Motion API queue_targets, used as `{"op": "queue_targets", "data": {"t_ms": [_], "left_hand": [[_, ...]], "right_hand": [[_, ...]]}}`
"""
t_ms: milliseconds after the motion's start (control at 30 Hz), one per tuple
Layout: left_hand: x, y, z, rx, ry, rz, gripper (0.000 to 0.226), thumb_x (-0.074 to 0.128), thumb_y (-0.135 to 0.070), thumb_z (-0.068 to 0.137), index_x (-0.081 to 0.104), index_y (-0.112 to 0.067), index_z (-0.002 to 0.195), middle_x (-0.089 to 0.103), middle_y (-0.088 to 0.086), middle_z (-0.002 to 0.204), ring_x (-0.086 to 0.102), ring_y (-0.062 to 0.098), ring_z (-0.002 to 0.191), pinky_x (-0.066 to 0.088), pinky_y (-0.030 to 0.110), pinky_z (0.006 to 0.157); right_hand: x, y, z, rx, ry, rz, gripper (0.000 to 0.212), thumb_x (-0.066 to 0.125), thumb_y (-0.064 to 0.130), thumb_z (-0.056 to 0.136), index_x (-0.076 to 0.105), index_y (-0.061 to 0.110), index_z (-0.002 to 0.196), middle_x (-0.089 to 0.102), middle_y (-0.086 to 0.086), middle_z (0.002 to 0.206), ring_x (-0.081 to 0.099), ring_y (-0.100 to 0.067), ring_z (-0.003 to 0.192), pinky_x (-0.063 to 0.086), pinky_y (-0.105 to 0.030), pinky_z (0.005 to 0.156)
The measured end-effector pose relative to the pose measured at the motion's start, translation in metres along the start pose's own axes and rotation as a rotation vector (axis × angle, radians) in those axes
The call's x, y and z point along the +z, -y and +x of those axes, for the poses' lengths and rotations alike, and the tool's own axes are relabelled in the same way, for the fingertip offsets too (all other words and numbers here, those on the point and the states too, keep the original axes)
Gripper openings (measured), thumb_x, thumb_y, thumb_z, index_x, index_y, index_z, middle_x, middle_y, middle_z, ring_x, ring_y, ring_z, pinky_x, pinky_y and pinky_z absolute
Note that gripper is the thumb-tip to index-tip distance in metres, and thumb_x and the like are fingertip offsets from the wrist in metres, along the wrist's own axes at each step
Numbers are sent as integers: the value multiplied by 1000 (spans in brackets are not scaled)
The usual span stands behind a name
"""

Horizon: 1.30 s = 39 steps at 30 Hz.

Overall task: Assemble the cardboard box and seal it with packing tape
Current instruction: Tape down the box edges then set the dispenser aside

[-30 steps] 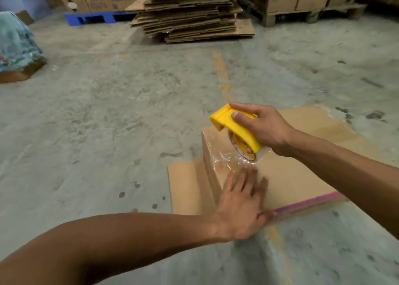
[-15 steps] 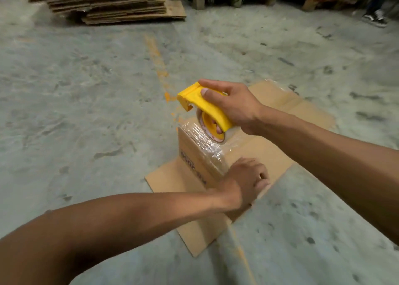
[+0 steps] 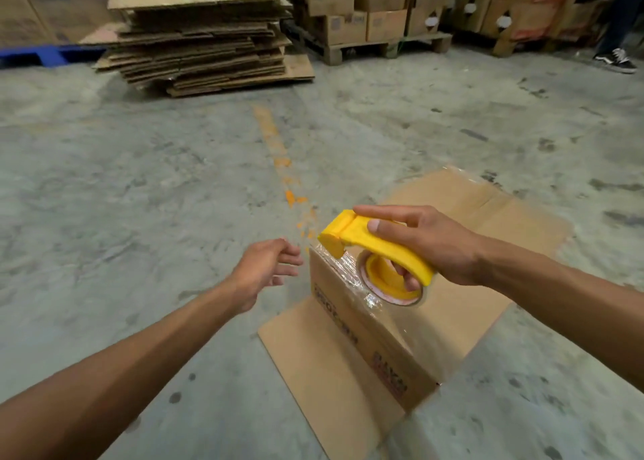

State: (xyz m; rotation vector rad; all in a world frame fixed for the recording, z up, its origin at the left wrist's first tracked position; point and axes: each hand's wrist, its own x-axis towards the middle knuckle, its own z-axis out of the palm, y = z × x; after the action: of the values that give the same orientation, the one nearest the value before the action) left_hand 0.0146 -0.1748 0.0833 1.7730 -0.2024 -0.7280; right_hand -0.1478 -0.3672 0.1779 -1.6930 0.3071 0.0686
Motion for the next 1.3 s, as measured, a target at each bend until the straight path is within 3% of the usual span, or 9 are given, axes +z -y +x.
{"op": "queue_targets", "data": {"t_ms": [67,167,333,467,567,867,1033,1200,1300], "left_hand": [[-10,-17,-3,-187,219,-123,39,43,-39,100,70,-11,99,74,12,108,72,25,93,50,29,66],[-6,-33,-14,-300,460,-121,44,46,-46,98,70,-10,99,73,13,112,71,30,100,54,31,65],[17,-44,-31,-362,639,-79,33,53,-42,96,66,-12,97,74,11,100,72,27,93,51,27,64],[25,-49,-35,-300,577,-87,14,59,-25,95,64,-14,88,74,8,84,73,23,80,46,26,61],[28,-51,-35,-275,544,-88,12,61,-18,93,65,-14,83,73,5,75,72,20,73,44,27,61],[36,-42,-36,-389,568,-255,17,61,-29,93,61,-14,85,69,6,76,68,18,68,48,28,60],[47,-27,-35,-387,524,-311,15,56,-12,94,63,-11,81,64,4,65,62,12,54,51,26,54],[41,-27,-9,-193,379,-28,29,49,-1,96,54,-16,72,51,3,62,43,12,53,45,29,58],[11,-26,13,-164,300,99,23,54,-5,97,55,-14,76,54,1,64,41,11,53,47,28,60]], "right_hand": [[-4,-2,-5,30,79,6,36,64,31,91,65,38,126,66,-12,70,49,-22,35,48,-26,37],[-12,-1,-11,88,140,36,44,64,28,85,63,34,128,61,-11,61,49,-18,35,46,-24,33],[-20,3,-19,140,200,54,49,68,30,76,66,34,125,56,-9,52,51,-16,36,45,-23,31],[-22,4,-24,148,212,44,47,68,29,77,67,35,124,57,-8,53,52,-16,38,46,-24,32],[-23,4,-26,150,210,49,47,67,30,77,67,35,124,58,-8,53,52,-16,39,46,-24,32],[-29,5,-28,163,264,58,74,88,52,56,66,37,125,61,-15,67,55,-18,41,47,-25,34],[-23,6,-29,173,191,29,49,73,37,74,67,38,123,60,-13,62,51,-18,39,46,-24,33],[0,2,-23,180,142,-37,41,61,27,93,59,34,133,70,-17,82,52,-22,39,50,-27,39],[-5,2,-38,206,94,-36,39,59,26,95,59,32,133,70,-9,71,50,-26,46,50,-27,39]]}}
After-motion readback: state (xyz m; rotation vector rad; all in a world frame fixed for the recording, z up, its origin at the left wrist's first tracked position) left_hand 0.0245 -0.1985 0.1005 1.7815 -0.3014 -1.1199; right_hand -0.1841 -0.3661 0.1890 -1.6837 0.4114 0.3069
